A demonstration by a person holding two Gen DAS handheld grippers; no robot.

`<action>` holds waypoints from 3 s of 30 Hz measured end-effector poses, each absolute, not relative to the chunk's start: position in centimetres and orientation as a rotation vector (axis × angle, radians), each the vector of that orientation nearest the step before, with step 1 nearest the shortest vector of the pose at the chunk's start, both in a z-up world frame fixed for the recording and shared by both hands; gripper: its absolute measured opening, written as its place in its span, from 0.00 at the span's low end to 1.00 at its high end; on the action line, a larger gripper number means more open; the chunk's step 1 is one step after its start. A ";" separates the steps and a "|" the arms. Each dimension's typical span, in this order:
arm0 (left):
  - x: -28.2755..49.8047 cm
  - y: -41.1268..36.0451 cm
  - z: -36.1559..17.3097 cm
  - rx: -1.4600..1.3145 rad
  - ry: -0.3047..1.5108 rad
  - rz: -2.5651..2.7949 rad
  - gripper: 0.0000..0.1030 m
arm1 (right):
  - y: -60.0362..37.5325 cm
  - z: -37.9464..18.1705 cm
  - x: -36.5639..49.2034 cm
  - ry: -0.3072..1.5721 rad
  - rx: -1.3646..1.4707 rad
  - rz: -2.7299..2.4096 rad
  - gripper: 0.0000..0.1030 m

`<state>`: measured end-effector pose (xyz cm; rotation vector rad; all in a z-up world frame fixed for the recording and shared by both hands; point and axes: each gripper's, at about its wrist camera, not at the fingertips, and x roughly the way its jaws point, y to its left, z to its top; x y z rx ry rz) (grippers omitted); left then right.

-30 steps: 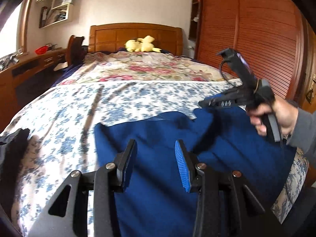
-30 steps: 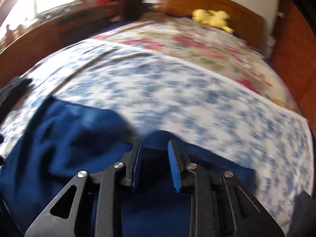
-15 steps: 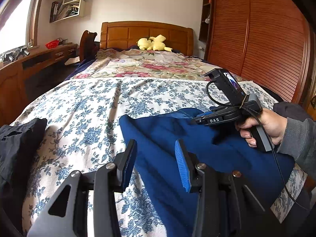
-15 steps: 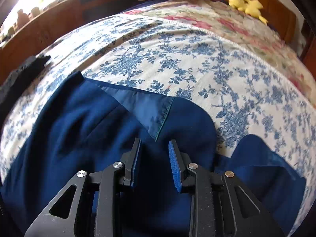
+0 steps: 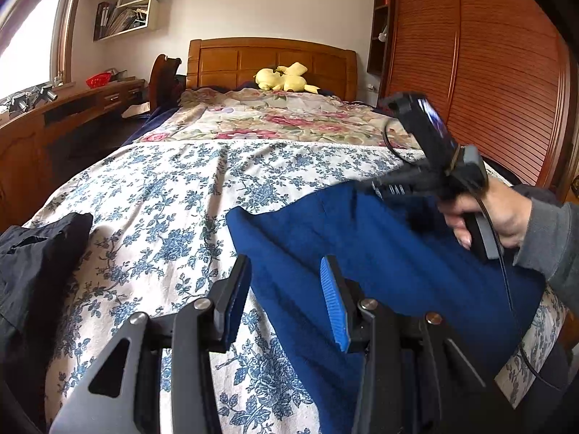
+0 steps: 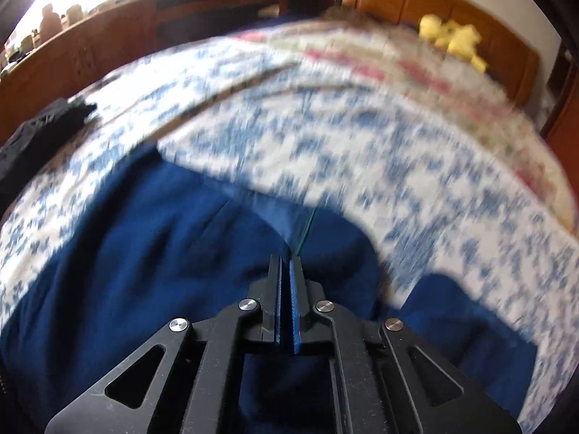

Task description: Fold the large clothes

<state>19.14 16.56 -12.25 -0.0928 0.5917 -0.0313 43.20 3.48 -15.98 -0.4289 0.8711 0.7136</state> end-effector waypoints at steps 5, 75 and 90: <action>19.3 16.7 -12.4 -0.095 0.598 -0.028 0.37 | 6.1 -14.0 43.4 0.769 -0.460 0.718 0.01; 9.9 12.2 -17.3 -0.181 0.822 0.042 0.48 | -28.6 -16.3 25.2 0.948 -0.144 0.535 0.15; 9.9 12.1 -17.6 -0.162 0.823 0.042 0.48 | -29.2 -14.2 22.5 0.928 -0.188 0.462 0.37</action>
